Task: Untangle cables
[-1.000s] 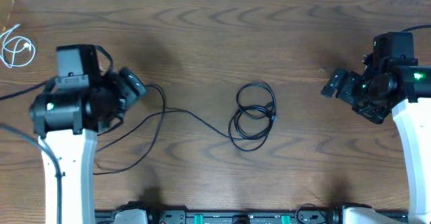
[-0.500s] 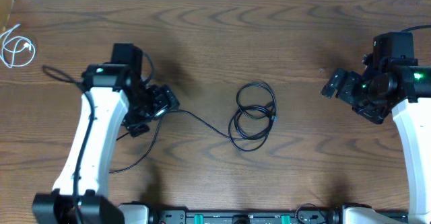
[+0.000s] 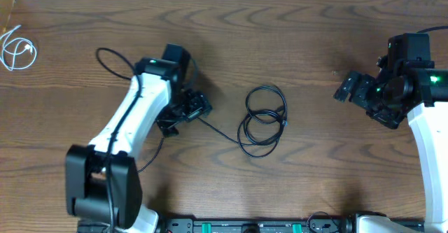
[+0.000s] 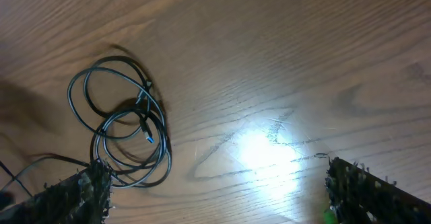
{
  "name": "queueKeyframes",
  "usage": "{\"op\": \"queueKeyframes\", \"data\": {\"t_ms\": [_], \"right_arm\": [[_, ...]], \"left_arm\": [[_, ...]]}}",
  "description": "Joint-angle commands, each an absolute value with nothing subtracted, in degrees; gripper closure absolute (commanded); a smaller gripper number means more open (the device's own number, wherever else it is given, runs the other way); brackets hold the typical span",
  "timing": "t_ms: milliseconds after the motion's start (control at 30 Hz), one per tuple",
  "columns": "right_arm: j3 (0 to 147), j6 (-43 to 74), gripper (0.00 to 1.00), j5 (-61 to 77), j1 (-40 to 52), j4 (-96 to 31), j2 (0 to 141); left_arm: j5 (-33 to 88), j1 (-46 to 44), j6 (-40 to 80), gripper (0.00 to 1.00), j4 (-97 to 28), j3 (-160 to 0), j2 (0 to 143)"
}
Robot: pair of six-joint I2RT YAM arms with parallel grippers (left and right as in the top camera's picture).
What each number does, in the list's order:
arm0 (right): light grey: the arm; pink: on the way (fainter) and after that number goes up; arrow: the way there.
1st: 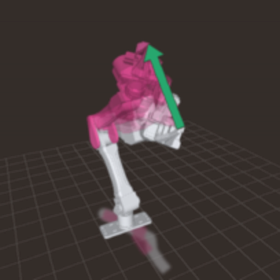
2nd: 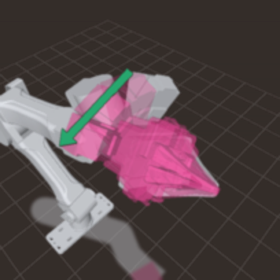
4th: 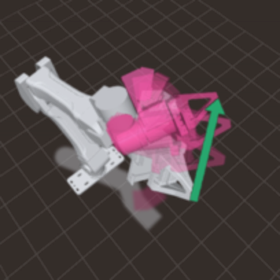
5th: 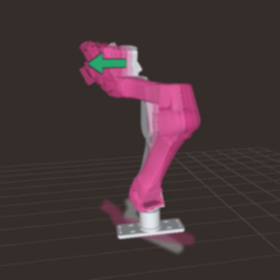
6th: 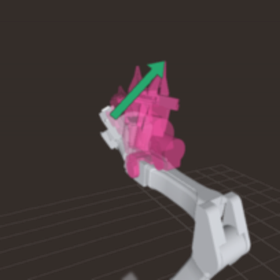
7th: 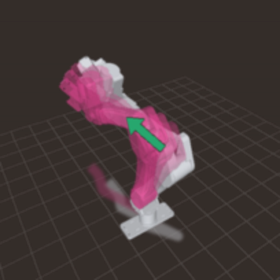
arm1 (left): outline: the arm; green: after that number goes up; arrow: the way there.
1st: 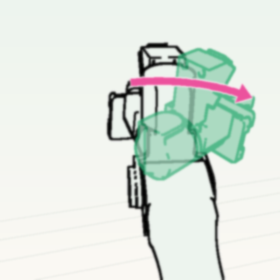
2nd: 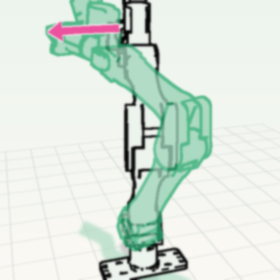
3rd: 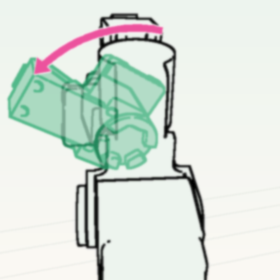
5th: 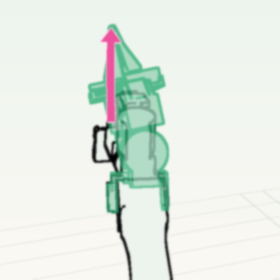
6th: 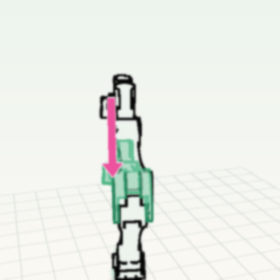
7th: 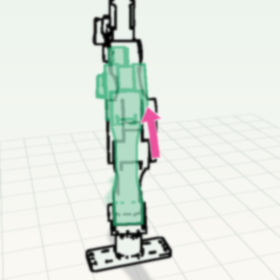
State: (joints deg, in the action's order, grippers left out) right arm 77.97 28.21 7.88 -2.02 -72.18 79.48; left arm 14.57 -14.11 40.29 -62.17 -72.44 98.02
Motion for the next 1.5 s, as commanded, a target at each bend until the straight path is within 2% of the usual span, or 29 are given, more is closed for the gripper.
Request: {"op": "queueKeyframes", "data": {"t_ms": [0,167,333,467,733,833,1333,1467], "right_arm": [[78.7,27.8,0.01,7.4,-2.2,-72.2,79.4],[78.7,27.8,0.01,7.4,-2.2,-72.2,79.4],[78.7,27.8,0.01,7.4,-2.2,-72.2,79.4],[78.7,27.8,0.01,7.4,-2.2,-72.2,79.4],[78.7,27.8,0.01,7.4,-2.2,-72.2,79.4],[78.7,27.8,0.01,7.4,-2.2,-72.2,79.4],[78.7,27.8,0.01,7.4,-2.2,-72.2,79.4],[78.7,27.8,0.01,7.4,-2.2,-72.2,79.4]], "left_arm": [[13.0,-15.9,41.9,0.08,-60.7,-72.3,101.1],[13.0,-16.5,41.9,0.20,-57.3,-72.3,105.2],[12.9,-16.5,41.9,0.24,-53.4,-72.3,107.7],[12.6,-16.5,42.0,0.34,-52.1,-72.3,108.6],[12.3,-16.5,42.3,0.34,-51.9,-72.3,110.4],[10.2,-16.5,42.3,0.38,-51.5,-72.3,111.1],[8.9,-16.5,42.4,0.37,-45.3,-70.3,111.2],[7.2,-16.5,45.8,0.37,-44.0,-68.0,111.2]]}}
